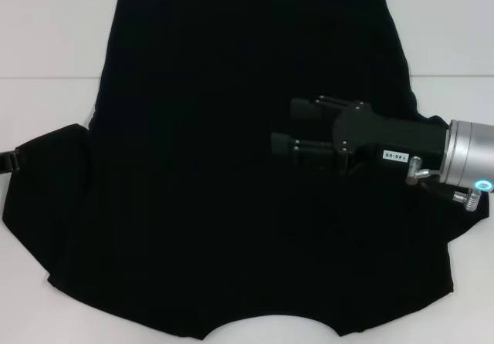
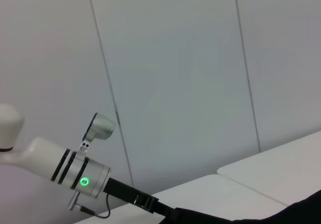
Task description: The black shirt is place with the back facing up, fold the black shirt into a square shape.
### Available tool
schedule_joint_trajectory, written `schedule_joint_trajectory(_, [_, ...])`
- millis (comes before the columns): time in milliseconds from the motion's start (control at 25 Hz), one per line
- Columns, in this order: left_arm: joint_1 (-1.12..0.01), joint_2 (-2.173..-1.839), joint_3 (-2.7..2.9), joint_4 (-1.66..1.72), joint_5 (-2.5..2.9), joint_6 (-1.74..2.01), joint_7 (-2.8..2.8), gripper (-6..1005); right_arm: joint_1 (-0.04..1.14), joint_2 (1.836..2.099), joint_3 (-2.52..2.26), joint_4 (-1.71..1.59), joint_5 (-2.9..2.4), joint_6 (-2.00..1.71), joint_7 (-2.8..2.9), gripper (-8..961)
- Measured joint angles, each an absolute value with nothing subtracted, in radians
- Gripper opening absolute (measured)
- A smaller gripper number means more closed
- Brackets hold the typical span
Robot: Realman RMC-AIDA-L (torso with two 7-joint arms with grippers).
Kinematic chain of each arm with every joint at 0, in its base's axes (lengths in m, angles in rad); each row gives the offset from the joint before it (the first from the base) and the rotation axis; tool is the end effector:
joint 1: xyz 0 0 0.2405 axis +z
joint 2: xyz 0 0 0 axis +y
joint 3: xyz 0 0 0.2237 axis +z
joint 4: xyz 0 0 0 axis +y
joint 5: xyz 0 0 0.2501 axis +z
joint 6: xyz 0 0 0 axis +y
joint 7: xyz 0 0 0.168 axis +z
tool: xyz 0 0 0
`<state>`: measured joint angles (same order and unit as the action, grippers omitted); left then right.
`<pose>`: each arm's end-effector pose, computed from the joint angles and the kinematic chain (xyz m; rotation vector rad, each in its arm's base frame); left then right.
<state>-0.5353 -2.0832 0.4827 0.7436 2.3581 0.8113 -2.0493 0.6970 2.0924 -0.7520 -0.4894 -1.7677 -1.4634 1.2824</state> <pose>-0.3828 0.4149 0.0775 -1.7274 -1.3264 -0.2951 0.1812 0.3943 -0.0320 -2.6761 0.4740 0.9644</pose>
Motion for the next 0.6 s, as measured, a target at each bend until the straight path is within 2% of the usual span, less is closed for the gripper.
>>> schedule_joint_trajectory(600, [-0.492, -2.088, 0.475, 0.804, 2.359, 0.836, -2.081, 29, 0.707, 2.092, -0.752, -0.488, -1.766, -1.460, 1.282, 849])
